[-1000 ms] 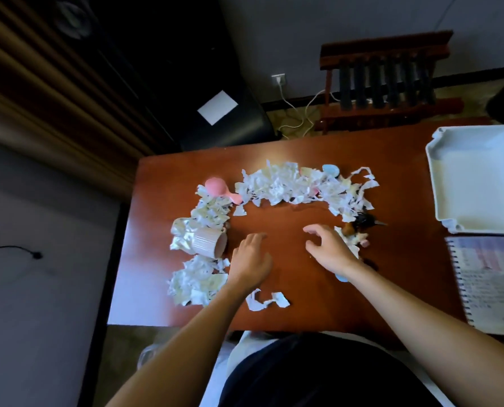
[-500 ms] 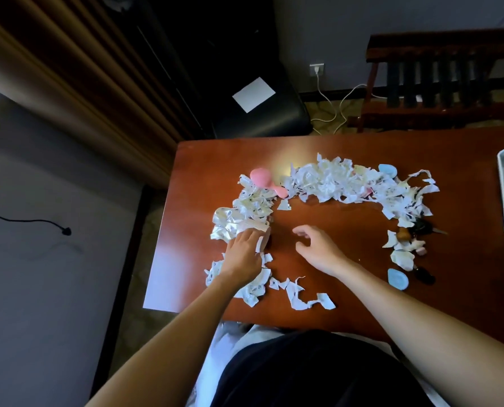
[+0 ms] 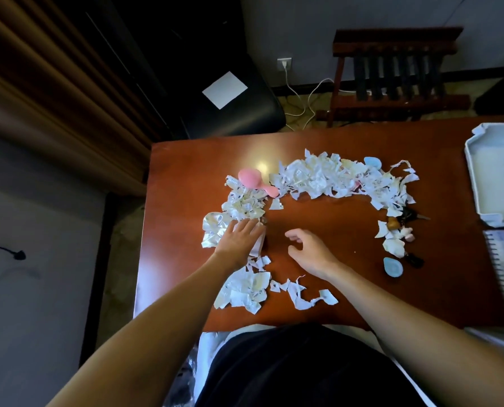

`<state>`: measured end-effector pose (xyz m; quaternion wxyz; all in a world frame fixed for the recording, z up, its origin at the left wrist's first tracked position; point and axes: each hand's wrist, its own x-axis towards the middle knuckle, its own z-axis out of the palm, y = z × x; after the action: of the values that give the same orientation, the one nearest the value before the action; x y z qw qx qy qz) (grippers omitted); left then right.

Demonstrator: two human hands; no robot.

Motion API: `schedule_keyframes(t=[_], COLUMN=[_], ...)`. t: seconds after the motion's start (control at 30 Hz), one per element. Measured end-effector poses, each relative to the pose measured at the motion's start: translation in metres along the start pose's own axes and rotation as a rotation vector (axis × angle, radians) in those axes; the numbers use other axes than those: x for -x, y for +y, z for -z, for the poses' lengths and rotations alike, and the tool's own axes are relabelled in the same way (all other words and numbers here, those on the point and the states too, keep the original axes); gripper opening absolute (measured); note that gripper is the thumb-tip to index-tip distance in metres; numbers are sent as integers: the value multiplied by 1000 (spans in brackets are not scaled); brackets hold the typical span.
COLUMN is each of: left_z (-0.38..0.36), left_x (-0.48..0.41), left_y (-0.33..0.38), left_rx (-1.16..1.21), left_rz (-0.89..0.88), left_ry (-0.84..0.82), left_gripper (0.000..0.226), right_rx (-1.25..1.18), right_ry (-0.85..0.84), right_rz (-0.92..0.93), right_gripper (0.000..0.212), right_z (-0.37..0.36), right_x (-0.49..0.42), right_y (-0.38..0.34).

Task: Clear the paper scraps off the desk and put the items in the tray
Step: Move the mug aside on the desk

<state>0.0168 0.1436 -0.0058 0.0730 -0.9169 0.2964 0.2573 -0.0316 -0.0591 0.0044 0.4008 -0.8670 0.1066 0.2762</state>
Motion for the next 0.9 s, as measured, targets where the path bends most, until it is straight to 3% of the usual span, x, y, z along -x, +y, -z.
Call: schedule_keyframes(t=[0.2, 0.43, 0.6, 0.9], left_z=[0, 5, 14, 20], left_x=[-11, -10, 10, 55], left_y=[-6, -10, -17, -44], left_rx=[-72, -18, 270, 930], left_rz=[-63, -96, -83, 145], left_ry=[-49, 21, 156, 308], left_gripper=[98, 94, 88, 80], right_rx=[-28, -26, -49, -111], right_ry=[34, 20, 19, -80], right_rz=[-31, -32, 0, 123], right_gripper=[37, 37, 37, 37], right_z=[-1, 0, 3, -1], right_x=[1, 4, 0, -14], right_y=[-5, -8, -19, -73])
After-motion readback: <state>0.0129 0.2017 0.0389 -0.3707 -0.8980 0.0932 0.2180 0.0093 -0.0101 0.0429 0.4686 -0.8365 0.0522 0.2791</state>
